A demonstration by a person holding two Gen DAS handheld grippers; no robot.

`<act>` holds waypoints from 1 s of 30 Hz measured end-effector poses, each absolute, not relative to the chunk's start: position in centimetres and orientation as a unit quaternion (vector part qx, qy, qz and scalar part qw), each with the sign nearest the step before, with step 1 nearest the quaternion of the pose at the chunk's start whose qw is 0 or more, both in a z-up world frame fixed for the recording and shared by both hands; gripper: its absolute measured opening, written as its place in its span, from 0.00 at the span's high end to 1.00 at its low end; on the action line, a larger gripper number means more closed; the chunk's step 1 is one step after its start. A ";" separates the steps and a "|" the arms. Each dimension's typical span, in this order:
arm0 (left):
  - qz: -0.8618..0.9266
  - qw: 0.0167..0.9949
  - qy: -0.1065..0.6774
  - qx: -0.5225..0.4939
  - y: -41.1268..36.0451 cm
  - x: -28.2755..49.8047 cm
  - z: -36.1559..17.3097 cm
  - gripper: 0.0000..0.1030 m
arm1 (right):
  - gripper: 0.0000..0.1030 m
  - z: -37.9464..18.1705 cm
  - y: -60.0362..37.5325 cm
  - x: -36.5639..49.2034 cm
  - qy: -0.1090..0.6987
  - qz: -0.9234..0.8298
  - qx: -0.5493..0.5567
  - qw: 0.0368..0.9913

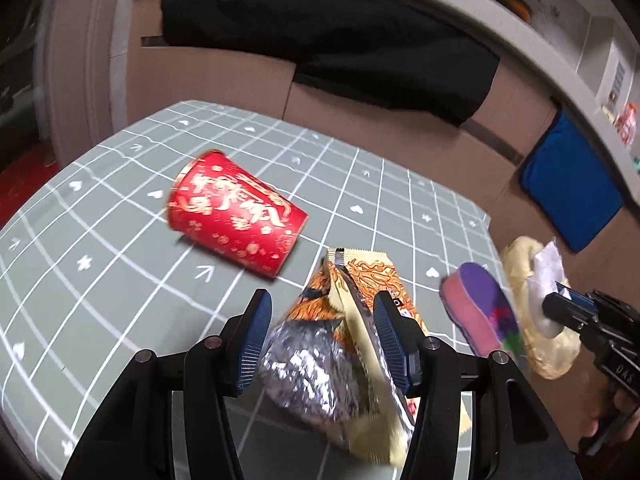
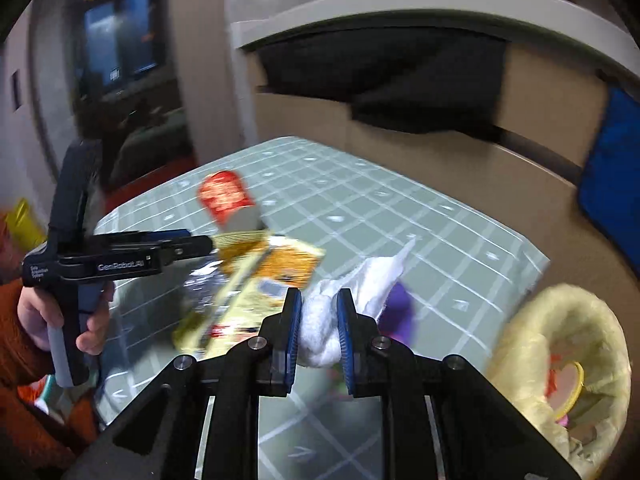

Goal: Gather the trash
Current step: 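Grasp the gold snack wrappers with the left gripper while the right gripper grasps the white tissue, then carry the wrappers and tissue over the bin and open both grippers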

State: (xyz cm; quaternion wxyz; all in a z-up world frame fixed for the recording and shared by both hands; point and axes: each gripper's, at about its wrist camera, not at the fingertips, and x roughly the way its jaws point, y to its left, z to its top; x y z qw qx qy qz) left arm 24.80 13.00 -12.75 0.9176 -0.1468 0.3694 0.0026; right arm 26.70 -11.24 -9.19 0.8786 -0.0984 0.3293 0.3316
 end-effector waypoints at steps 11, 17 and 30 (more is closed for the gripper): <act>0.013 0.893 0.425 -0.150 11.6 27.5 -14.9 0.78 | 0.84 -11.8 -12.9 28.9 0.354 0.319 -0.058 0.878; 0.023 0.908 0.397 -0.135 11.2 26.2 -13.2 0.89 | 0.84 -10.6 -13.0 27.8 0.332 0.320 -0.068 0.885; -0.003 0.962 0.266 -0.066 5.9 21.6 -2.7 0.89 | 0.84 -5.5 -15.6 24.8 0.270 0.314 -0.052 0.909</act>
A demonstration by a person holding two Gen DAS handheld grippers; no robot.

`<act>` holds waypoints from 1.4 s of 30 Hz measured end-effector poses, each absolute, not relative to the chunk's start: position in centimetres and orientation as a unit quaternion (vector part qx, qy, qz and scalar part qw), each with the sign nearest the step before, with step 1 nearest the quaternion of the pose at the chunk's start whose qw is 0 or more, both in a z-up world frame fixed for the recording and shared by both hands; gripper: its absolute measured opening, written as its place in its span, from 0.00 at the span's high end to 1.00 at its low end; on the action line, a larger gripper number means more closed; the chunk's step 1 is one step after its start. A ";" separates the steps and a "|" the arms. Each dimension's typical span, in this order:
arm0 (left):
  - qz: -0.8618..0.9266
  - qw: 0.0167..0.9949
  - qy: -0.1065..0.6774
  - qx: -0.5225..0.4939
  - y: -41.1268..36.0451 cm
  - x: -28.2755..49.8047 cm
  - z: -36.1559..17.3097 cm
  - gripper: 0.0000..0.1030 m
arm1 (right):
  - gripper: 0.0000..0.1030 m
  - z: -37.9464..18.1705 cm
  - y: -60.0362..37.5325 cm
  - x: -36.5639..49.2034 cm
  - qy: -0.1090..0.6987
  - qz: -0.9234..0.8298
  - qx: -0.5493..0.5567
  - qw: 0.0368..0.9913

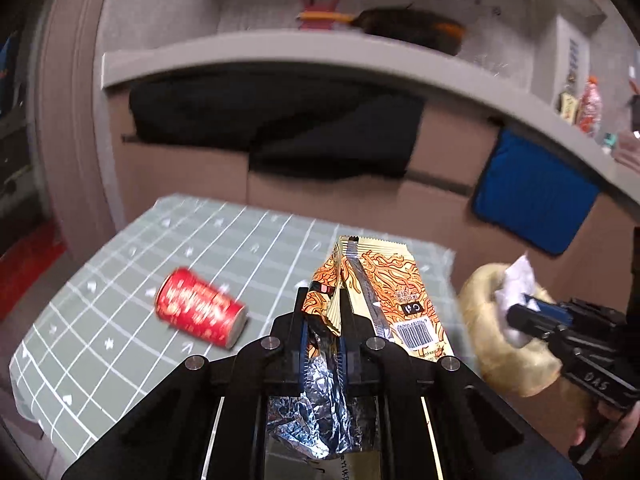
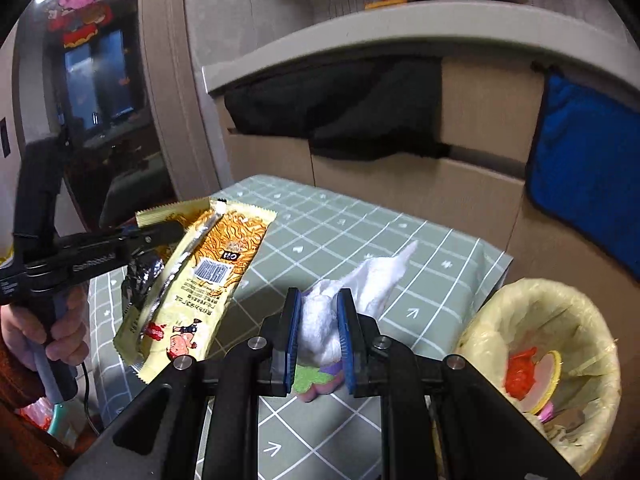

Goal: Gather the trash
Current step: 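Carry the wrappers and tissue over the bin and open both grippers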

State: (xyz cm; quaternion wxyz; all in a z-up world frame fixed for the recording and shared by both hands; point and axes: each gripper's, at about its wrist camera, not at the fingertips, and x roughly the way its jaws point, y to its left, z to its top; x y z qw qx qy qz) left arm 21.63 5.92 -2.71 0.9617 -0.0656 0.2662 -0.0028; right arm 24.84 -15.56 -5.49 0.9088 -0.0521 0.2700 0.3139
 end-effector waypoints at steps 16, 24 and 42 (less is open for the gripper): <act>-0.128 0.977 0.164 -0.040 -7.5 24.2 6.2 0.89 | 0.83 3.5 -27.8 21.1 0.153 0.201 -0.055 0.966; -0.176 0.967 0.180 -0.041 -15.2 28.8 4.2 0.89 | 0.83 3.5 -34.8 22.5 0.160 0.145 -0.023 0.976; -0.218 0.899 0.371 -0.086 -21.0 38.9 -9.1 0.83 | 0.83 -3.6 -40.0 28.2 0.243 0.126 0.039 0.961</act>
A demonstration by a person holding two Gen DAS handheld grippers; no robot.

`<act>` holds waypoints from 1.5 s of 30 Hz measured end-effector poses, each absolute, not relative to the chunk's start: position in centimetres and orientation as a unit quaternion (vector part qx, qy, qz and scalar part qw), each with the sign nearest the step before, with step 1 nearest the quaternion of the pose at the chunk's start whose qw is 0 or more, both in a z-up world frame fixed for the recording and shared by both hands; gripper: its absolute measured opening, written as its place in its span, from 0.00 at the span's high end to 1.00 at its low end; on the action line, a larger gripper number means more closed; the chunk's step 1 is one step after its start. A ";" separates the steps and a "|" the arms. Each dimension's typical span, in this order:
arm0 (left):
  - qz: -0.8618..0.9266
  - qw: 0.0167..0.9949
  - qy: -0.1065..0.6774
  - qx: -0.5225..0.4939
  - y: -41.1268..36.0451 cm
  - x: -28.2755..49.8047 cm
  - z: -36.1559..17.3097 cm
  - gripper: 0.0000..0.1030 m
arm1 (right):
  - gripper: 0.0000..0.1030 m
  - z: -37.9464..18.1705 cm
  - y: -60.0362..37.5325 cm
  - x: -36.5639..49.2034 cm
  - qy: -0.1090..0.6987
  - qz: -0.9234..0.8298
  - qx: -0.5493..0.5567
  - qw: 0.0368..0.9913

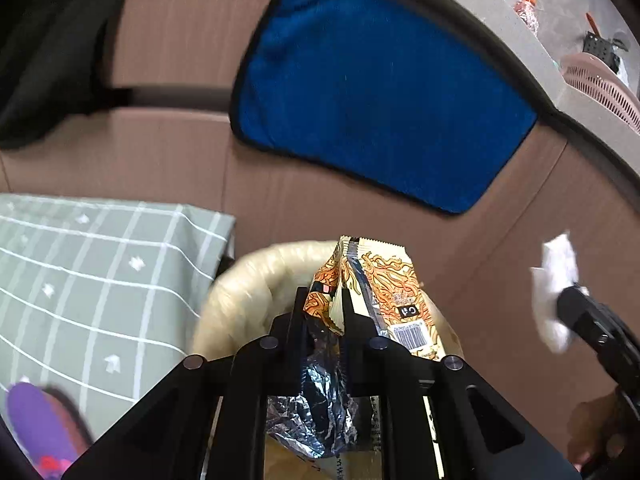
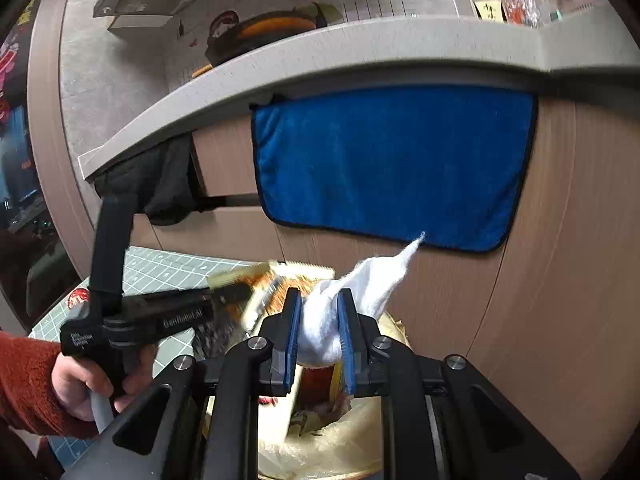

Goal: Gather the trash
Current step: 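Carry the wrappers and tissue over the bin and open both grippers, then move both tools back toward the red cup and purple sponge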

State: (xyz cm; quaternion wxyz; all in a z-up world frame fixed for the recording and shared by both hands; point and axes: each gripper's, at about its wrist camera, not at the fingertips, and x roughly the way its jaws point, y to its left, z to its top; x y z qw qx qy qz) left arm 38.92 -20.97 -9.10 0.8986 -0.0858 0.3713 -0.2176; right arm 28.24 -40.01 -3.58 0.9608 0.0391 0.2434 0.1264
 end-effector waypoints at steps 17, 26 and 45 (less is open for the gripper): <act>-0.213 0.901 0.355 -0.132 -14.5 36.4 -5.8 0.51 | 0.80 -7.7 -36.4 32.7 0.297 0.170 0.058 0.938; -0.190 0.909 0.342 -0.146 -9.2 32.3 -4.3 0.51 | 0.62 -7.4 -35.4 33.0 0.309 0.141 0.064 0.938; -0.140 0.945 0.225 -0.192 2.9 22.6 4.0 0.51 | 0.62 0.4 -28.1 25.0 0.230 0.147 0.007 0.962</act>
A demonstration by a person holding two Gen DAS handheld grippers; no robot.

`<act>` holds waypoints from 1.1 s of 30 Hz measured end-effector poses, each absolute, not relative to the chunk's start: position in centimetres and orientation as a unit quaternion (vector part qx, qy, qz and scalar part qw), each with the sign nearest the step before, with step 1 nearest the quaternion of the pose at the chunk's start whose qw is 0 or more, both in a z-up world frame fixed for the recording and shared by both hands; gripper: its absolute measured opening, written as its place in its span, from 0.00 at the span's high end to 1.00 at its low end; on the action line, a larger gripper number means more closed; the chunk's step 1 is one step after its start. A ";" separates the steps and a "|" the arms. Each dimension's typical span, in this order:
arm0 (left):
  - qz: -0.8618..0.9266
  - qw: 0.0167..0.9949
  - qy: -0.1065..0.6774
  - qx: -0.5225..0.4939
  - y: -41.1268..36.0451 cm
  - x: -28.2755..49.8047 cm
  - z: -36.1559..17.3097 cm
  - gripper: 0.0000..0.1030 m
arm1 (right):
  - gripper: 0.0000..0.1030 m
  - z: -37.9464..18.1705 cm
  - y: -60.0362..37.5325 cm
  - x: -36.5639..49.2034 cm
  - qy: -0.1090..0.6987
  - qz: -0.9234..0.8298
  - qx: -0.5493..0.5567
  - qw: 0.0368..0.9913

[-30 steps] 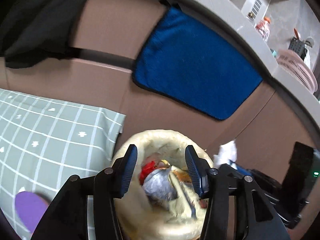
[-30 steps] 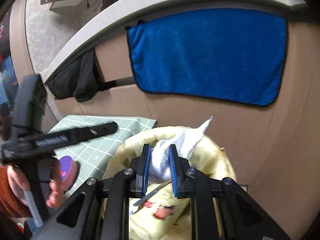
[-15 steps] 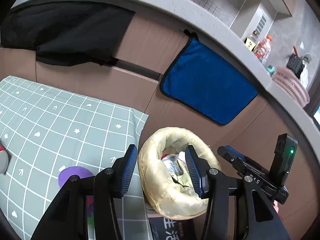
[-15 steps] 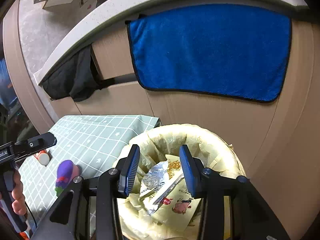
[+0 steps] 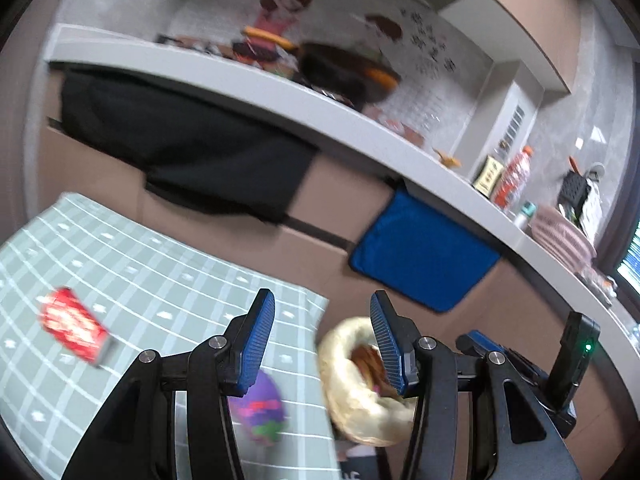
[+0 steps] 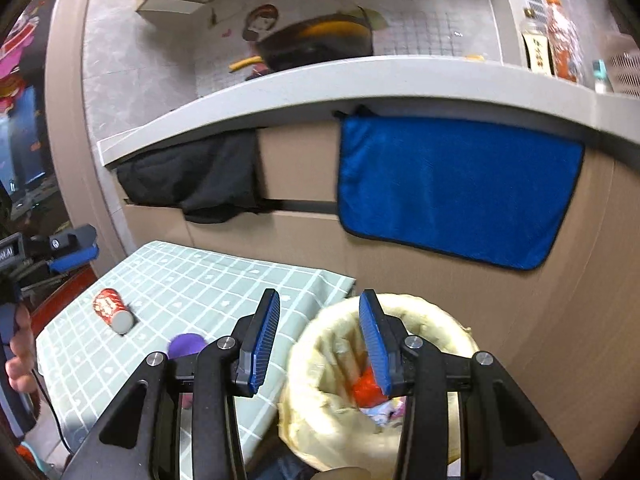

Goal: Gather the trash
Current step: 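Move both tools back toward the red cup and purple sponge, then grasp the red paper cup with the left gripper while the right gripper grasps the purple sponge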

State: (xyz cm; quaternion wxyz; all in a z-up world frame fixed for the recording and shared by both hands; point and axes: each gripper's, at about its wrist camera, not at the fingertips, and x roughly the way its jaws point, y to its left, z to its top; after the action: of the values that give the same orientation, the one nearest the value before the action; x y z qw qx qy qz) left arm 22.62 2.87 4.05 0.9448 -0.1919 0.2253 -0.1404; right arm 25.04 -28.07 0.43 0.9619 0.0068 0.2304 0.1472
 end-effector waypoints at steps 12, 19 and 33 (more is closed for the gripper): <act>-0.029 0.955 0.182 -0.233 14.8 16.7 3.4 0.48 | 0.60 -0.1 -18.9 22.5 0.233 0.232 -0.042 0.944; 0.023 0.934 0.225 -0.276 19.1 18.0 -1.9 0.48 | 0.57 -3.8 -14.6 23.6 0.277 0.268 -0.081 0.919; 0.037 0.913 0.289 -0.285 23.9 26.7 -10.2 0.48 | 0.57 -9.8 -13.1 26.8 0.349 0.280 -0.081 0.891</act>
State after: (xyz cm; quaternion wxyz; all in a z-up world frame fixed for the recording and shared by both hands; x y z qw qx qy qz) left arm 26.72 23.90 -10.24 0.9132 -0.2849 0.2889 0.0371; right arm 26.81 -13.08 -9.79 0.8907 -0.0806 0.3488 0.2803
